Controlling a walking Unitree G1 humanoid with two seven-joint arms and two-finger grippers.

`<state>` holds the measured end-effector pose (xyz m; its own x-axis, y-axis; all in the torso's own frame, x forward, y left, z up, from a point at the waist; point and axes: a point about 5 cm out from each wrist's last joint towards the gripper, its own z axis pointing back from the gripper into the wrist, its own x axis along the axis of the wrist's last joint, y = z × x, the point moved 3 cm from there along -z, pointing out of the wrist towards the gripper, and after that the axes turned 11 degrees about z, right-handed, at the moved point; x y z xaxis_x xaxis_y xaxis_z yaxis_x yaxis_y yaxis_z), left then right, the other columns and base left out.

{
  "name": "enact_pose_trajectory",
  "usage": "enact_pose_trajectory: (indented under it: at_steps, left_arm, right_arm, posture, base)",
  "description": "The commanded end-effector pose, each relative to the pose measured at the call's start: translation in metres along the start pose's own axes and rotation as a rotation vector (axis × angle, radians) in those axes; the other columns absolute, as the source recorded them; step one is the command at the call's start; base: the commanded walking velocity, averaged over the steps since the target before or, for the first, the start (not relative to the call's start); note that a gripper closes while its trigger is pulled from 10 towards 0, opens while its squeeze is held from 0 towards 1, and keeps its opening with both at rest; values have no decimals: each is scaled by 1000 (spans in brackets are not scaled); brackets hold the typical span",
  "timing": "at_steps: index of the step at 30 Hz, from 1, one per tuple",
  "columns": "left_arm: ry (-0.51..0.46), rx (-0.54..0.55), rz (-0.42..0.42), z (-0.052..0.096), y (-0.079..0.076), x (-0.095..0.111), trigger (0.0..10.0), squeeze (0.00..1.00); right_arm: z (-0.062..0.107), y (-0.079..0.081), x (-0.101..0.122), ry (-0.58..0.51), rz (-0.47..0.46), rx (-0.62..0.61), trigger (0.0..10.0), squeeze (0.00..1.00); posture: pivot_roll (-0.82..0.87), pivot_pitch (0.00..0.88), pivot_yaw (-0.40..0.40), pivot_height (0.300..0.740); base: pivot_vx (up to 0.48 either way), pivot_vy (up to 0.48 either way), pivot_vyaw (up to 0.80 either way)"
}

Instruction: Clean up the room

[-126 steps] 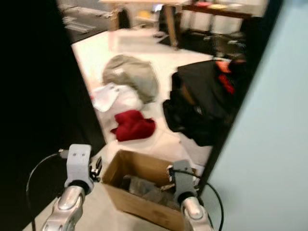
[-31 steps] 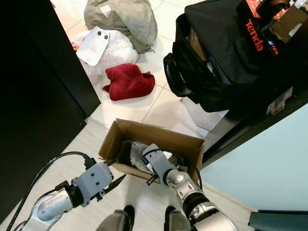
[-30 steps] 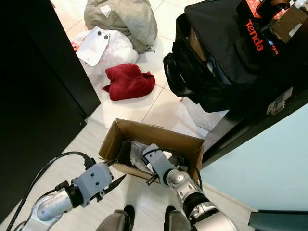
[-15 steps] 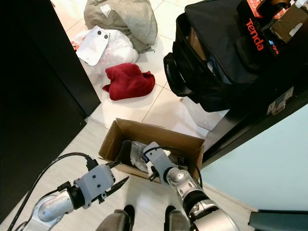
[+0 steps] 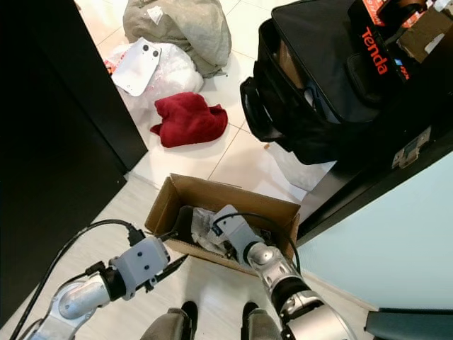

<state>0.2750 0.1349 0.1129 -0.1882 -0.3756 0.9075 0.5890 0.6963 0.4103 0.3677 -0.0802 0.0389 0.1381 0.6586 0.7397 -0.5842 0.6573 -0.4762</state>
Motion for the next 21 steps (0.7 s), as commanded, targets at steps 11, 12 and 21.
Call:
enact_pose_trajectory:
  at_steps: [11,12,21]
  left_arm:
    - [325,542,412,8,16,-73,10000,0]
    - [340,588,457,8,13,-79,10000,0]
    - [414,592,486,-8,-8,-88,10000,0]
  right_arm:
    - [14,-3,-17,-97,-325,-149,10000,0]
    - [19,-2,-25,-99,-365,-183,10000,0]
    - [38,1,-53,-67,-449,-323,10000,0]
  posture:
    - [33,163,-32,740]
    - [25,138,-28,740]
    - [2,82,-14,740]
  base:
    - [0,0,0]
    - [0,0,0]
    - [0,0,0]
